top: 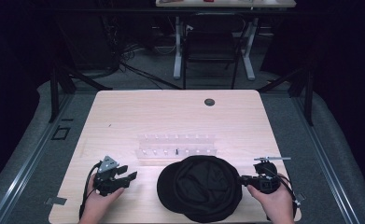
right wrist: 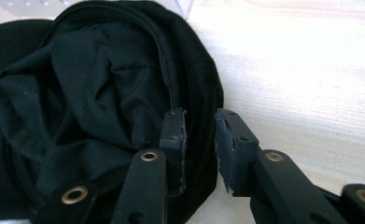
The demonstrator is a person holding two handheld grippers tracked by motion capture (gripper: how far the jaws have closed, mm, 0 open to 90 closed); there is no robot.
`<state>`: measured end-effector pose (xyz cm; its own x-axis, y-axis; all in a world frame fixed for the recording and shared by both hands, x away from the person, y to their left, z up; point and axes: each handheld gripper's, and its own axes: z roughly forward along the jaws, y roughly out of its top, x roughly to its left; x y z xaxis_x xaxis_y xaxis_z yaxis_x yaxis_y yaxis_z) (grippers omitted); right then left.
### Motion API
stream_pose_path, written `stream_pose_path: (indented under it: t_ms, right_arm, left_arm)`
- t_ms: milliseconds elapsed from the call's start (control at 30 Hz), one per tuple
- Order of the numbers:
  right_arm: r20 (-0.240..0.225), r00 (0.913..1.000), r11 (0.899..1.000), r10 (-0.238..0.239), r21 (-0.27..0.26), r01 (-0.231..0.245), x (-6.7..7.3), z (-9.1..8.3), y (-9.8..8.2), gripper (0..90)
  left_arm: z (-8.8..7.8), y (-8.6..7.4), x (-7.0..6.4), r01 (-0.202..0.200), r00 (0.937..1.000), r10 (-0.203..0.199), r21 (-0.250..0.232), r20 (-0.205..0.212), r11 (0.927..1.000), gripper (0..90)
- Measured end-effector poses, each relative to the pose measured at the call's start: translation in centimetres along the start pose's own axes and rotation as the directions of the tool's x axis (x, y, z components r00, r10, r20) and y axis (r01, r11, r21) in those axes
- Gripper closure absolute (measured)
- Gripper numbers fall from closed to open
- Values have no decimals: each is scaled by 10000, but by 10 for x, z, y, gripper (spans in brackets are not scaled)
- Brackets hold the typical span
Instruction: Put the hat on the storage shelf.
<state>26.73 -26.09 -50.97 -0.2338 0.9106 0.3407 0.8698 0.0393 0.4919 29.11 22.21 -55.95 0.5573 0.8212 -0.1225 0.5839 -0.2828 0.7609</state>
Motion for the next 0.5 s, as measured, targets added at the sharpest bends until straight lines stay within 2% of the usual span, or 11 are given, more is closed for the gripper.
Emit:
stream_pose_path:
  t_ms: [100,267,300,400,500]
  right_arm:
    - [-126,9999,9979,1,642,7,-3,1,7,761]
    - [-262,9994,9949,244,983,-217,-5,3,14,778]
    - [-324,9985,9941,441,1005,-407,-5,4,15,779]
    - [-494,9968,9851,627,1632,-539,-7,8,20,779]
    - [-398,9955,9748,861,2096,-759,-8,12,25,780]
  left_arm:
    - [0,0,0,-12,10000,12,21,20,10000,495]
    - [0,0,1,20,10000,-20,-24,26,10000,496]
    - [0,0,0,38,10000,-38,-16,37,10000,497]
    - [0,0,0,53,10000,-53,20,48,10000,498]
    - [1,0,0,36,10000,-37,79,74,10000,497]
